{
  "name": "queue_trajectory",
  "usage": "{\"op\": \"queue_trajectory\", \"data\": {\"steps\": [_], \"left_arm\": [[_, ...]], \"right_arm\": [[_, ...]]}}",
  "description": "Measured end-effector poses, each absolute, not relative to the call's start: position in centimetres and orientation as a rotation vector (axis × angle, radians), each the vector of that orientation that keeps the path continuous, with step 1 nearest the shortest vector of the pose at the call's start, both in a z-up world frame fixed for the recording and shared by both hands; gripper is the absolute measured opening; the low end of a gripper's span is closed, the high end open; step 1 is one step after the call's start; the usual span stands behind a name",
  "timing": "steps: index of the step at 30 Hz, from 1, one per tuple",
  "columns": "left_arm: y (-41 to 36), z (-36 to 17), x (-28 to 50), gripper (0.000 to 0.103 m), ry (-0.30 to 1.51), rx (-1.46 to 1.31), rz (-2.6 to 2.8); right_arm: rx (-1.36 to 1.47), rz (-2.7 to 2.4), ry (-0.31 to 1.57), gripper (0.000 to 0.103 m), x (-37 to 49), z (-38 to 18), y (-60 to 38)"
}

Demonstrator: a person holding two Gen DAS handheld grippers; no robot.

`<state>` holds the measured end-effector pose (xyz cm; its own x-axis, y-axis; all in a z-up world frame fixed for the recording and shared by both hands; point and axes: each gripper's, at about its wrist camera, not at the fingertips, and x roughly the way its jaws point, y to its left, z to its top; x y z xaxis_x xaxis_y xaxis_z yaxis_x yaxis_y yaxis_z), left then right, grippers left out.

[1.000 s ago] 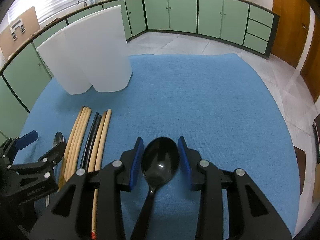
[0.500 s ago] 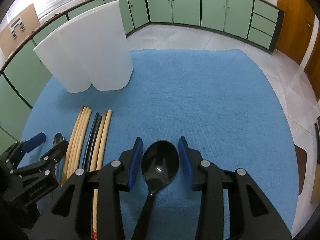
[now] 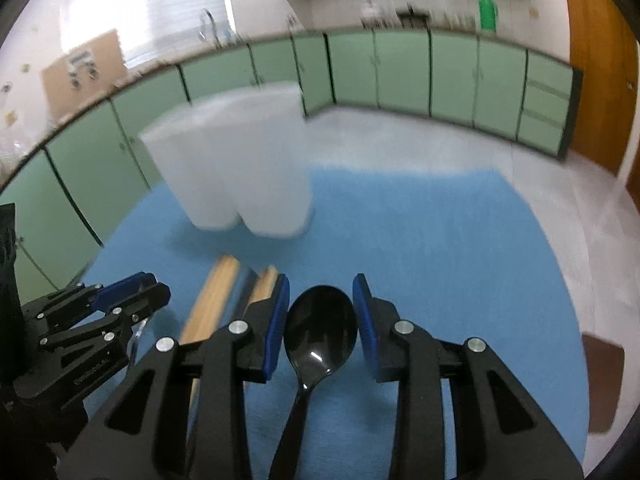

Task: Organize utensils
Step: 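Close the right tool on the black spoon while the left tool grasps the silver spoon, then carry both spoons to the white holder and release them inside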

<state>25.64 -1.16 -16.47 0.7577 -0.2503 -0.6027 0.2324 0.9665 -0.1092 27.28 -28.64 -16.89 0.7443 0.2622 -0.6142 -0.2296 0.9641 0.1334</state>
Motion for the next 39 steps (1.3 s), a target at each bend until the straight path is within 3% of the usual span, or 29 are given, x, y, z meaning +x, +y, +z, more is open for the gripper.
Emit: {"op": "queue_trajectory", "data": {"steps": [14,27,39], "left_arm": [[-0.4,-12.9,22.3,0.028,0.410,-0.036,-0.249],[1.2,-5.7,22.2,0.028,0.194,-0.082,-0.258],[1.3,1.4,28.3,0.028,0.005,-0.074,-0.248]], "right_arm": [[0.058,0.310,0.497,0.031,26.0,-14.0,-27.8],[0.077,0.364,0.304,0.031,28.3,-7.4,-27.6],[0.073,0.326,0.149,0.031,34.9,-3.2,-27.0]]}}
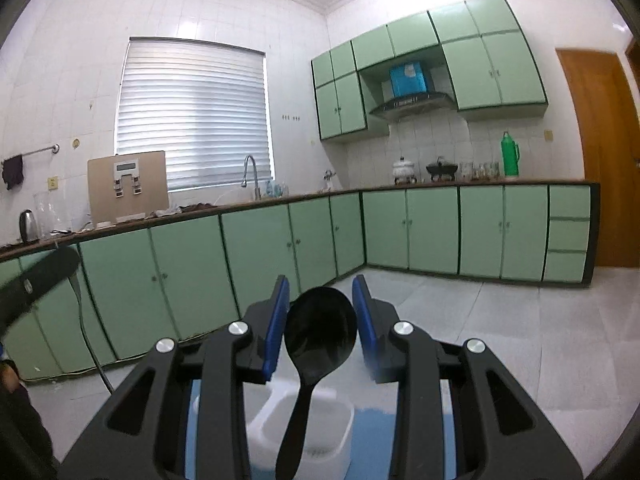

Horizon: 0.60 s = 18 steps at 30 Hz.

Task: Organize utensils
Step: 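Carry both spoons to the white holder and release them inside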

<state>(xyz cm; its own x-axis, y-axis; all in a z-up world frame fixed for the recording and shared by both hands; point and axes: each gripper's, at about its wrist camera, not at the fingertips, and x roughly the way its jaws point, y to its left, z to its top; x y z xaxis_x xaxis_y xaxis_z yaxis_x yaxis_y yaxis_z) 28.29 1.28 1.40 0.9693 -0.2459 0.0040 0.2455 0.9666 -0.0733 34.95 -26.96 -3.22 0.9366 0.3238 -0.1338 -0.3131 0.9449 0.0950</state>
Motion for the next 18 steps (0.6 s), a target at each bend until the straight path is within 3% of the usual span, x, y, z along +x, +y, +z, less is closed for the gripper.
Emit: {"op": "queue_trajectory", "data": {"steps": [14,18], "left_arm": [[0.5,-5.6,37.5,0.029,0.235,-0.074,-0.251],[0.6,-6.2,36.8,0.040,0.258,-0.074,-0.238]], "right_arm": [[0.055,0.328,0.299,0.033,40.2,-9.5,-25.2],[0.088,0.328,0.336,0.041,39.4,-9.9,-25.5]]}}
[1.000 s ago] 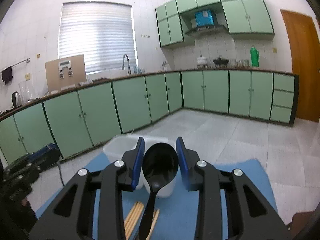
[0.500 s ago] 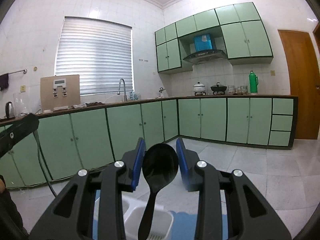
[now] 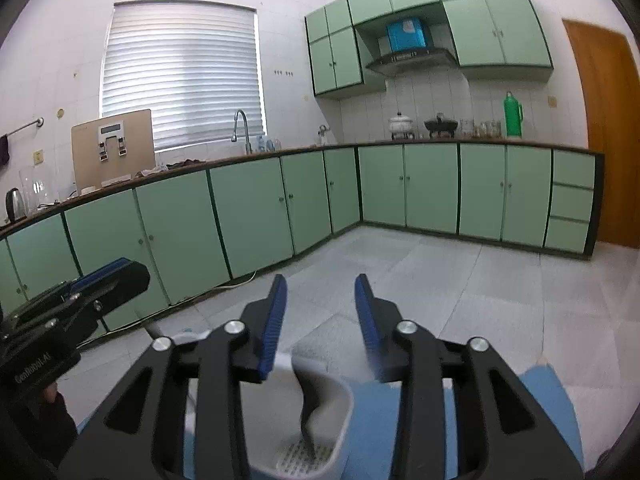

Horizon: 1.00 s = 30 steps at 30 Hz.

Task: Organize utensils
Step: 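Carry both spoons to the white holder and release them inside, then move the right tool back over the chopsticks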

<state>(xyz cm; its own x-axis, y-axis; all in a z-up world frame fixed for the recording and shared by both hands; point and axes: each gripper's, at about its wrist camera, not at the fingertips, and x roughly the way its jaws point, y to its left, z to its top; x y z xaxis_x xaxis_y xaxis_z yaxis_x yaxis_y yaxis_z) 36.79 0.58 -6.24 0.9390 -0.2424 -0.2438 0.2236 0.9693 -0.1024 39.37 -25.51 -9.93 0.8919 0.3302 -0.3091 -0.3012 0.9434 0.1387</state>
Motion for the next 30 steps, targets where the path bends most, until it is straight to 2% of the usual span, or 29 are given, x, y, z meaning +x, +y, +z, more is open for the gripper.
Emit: {"op": "queue_trajectory", "data": {"steps": [2,4,6,8,9,12,18,26,30], "left_arm": [[0.6,-6.4,35.9,0.044,0.260,-0.065,-0.225],[0.7,-6.4,34.9,0.053,0.270,-0.059,-0.209],[0.9,-6.5,33.3,0.062,0.294,-0.054,-0.198],[1.0,-6.8,31.8,0.069,0.327,-0.047,-0.186],[1.2,-7.0,30.8,0.074,0.342,-0.049,-0.189],[1.5,-8.5,27.1,0.081,0.412,-0.044,-0.181],[1.0,-12.9,20.7,0.082,0.559,-0.022,-0.160],[0.4,-18.4,16.0,0.082,0.732,-0.007,-0.134],[0.2,-18.8,14.9,0.082,0.739,0.005,-0.112]], "right_arm": [[0.095,0.311,0.340,0.050,38.5,-9.6,-25.7],[0.098,0.302,0.342,0.056,37.2,-9.2,-26.0],[0.099,0.270,0.360,0.076,35.4,-8.9,-26.4],[0.100,0.245,0.384,0.089,33.3,-8.9,-27.0],[0.096,0.234,0.401,0.090,32.3,-9.1,-27.2],[0.064,0.239,0.463,0.091,28.5,-10.4,-27.4],[0.031,0.204,0.612,0.091,20.6,-14.8,-28.0],[0.026,0.188,0.779,0.091,14.3,-19.3,-28.6],[0.017,0.202,0.823,0.077,12.9,-20.4,-28.2]]}}
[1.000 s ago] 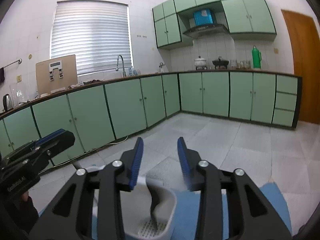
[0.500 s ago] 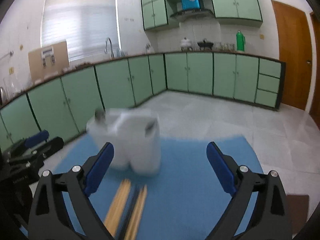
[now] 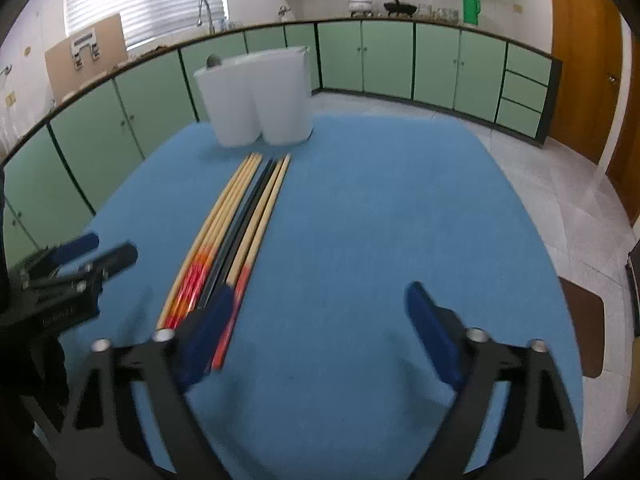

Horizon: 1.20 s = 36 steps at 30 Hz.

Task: Organize utensils
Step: 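Move the right tool back over the chopsticks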

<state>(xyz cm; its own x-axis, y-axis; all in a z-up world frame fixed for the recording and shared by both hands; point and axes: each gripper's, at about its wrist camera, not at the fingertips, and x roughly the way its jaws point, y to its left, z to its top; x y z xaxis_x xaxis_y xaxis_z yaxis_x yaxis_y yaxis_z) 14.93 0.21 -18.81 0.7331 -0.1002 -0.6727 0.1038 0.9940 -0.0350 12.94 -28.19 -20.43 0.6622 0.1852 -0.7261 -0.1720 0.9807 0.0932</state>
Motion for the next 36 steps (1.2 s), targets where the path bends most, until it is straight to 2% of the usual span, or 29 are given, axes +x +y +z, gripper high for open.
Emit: {"op": "queue_trajectory", "data": {"steps": [9,16,21,27,36], "left_arm": [[0.3,-19.5,14.0,0.082,0.804,0.010,-0.106],[0.0,-19.4,14.5,0.082,0.817,0.008,-0.103],[-0.1,-19.2,14.4,0.082,0.817,0.007,-0.102],[0.2,-19.3,14.3,0.082,0.817,-0.007,-0.089],[0.3,-19.4,14.3,0.082,0.822,-0.009,-0.088]], "right_arm": [[-0.009,0.261,0.886,0.061,12.4,-21.6,-25.8],[-0.028,0.264,0.902,0.060,12.4,-22.2,-25.1],[-0.046,0.207,0.910,0.052,12.7,-22.4,-26.3],[0.022,0.295,0.885,0.052,12.2,-21.8,-26.3],[-0.058,0.211,0.904,0.052,12.1,-22.1,-25.9]]}}
